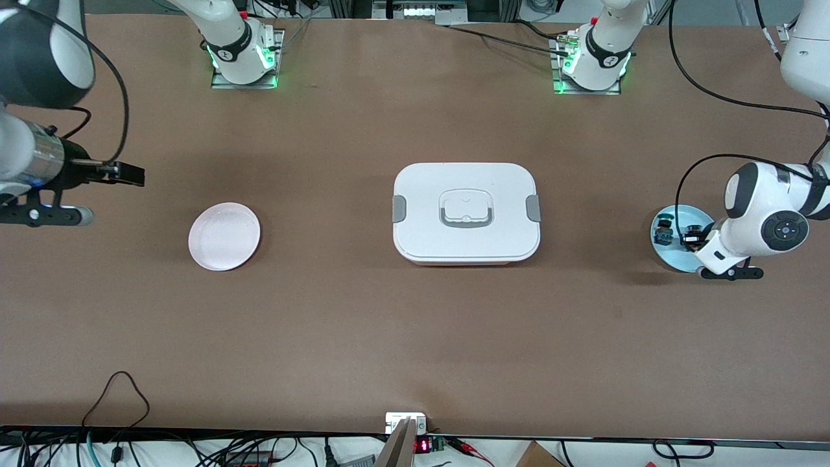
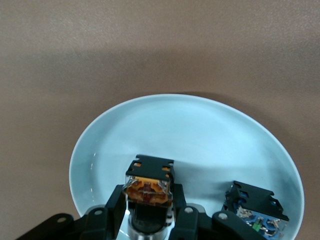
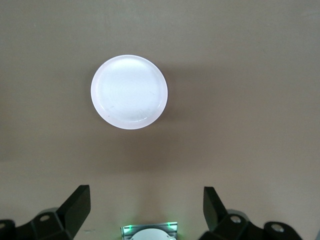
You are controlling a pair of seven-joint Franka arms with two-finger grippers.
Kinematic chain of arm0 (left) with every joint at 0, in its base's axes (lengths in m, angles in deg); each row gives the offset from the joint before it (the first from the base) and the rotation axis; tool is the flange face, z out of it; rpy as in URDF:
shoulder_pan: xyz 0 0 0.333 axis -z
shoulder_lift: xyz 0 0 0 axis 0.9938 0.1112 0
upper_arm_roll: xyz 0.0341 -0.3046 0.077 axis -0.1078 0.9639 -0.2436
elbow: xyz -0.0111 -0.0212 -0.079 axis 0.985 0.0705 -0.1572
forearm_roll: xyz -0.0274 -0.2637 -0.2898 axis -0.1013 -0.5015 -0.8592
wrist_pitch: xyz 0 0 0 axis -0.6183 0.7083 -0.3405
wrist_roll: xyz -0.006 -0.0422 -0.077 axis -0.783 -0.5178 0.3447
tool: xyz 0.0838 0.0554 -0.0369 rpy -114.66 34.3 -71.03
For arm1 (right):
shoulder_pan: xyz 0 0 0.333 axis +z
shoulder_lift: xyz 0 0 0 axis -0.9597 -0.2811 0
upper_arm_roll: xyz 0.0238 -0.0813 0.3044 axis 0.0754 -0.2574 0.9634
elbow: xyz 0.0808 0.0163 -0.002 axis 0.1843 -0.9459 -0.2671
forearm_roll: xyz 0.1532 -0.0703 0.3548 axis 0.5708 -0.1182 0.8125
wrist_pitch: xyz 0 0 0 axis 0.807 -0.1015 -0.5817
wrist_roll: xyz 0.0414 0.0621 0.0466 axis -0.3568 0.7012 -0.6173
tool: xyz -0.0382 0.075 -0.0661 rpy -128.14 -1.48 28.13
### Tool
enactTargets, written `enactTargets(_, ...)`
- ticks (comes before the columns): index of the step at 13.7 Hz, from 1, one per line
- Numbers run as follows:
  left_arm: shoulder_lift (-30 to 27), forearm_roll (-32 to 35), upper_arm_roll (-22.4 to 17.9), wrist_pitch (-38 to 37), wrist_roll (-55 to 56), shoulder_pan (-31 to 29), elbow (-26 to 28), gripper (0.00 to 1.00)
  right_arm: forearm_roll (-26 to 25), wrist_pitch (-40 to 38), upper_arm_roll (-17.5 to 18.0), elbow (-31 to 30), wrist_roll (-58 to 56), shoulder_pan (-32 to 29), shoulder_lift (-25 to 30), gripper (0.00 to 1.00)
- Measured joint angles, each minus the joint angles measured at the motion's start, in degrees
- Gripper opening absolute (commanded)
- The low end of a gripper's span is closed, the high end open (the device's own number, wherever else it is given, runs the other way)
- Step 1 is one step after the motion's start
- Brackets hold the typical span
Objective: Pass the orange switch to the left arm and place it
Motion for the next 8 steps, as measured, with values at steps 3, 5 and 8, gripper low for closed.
enactTargets(3, -0.03, 0.04, 0.23, 0.01, 0.00, 0.03, -0.20, 1.00, -0.01, 0.10, 1.10, -0.04, -0.04, -1.43, 0.98, 1.00)
enactTargets(5, -0.46, 0.04, 0.50, 0.06, 0.02, -0.01, -1.01, 1.00, -0.01, 1.14, 1.27, -0.59, -1.36, -1.71, 1.00, 1.00)
enactTargets(8, -3.39, -1.36, 2.11, -0.54, 0.16, -0.55, -3.13, 1.00, 0.00, 7.23, 1.29, -4.94, -1.99, -1.81, 2.89, 1.00)
